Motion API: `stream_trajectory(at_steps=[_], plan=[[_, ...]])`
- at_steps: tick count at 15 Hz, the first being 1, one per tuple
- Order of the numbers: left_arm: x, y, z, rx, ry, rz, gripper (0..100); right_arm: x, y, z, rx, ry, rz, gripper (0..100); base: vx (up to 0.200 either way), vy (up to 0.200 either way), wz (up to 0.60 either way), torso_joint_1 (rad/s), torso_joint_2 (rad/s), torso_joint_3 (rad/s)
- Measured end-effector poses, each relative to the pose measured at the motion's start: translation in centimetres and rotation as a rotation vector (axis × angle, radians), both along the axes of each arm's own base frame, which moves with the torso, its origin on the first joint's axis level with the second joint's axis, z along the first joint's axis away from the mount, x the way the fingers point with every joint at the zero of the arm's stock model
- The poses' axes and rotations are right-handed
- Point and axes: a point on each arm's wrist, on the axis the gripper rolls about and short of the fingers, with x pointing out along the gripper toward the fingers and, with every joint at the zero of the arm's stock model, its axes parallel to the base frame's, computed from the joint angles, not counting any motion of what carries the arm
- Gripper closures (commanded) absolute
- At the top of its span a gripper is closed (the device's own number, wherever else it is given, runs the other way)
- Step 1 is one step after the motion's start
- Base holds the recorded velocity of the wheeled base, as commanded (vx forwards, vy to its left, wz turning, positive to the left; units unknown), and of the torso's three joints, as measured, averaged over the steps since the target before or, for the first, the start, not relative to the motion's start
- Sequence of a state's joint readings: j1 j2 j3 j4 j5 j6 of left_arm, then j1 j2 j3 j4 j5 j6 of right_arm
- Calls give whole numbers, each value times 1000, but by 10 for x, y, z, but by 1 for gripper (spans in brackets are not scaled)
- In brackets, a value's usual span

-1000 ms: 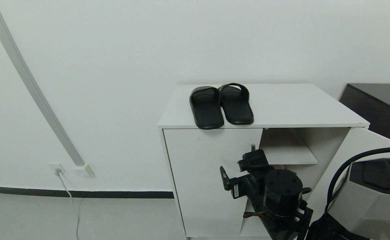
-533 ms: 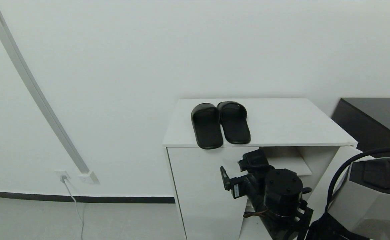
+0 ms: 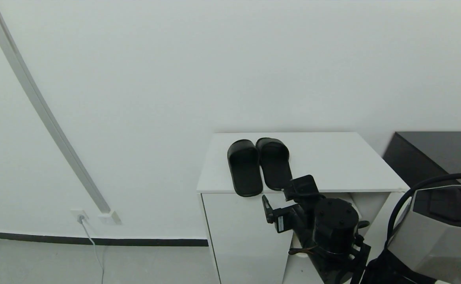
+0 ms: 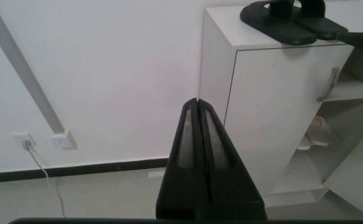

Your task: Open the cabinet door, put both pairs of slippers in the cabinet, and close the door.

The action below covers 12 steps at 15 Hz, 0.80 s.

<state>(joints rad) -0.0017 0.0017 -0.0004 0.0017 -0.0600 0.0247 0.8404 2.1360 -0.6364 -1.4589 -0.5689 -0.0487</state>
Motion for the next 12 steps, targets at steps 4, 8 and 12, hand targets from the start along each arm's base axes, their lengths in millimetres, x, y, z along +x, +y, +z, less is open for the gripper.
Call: stream_trajectory(at_steps=[4, 8, 12], plan=[[0, 0, 0, 0, 0, 0, 100, 0, 0, -1, -6, 0, 21, 0, 0, 0, 0, 74, -169, -91], [0, 0, 0, -1, 0, 0, 100, 6, 1, -2, -32, -28, 28, 0, 0, 0, 0, 0, 0, 0], [0, 0, 0, -1, 0, 0, 100, 28, 12, 6, -54, 0, 8, 0, 0, 0, 0, 0, 0, 0]])
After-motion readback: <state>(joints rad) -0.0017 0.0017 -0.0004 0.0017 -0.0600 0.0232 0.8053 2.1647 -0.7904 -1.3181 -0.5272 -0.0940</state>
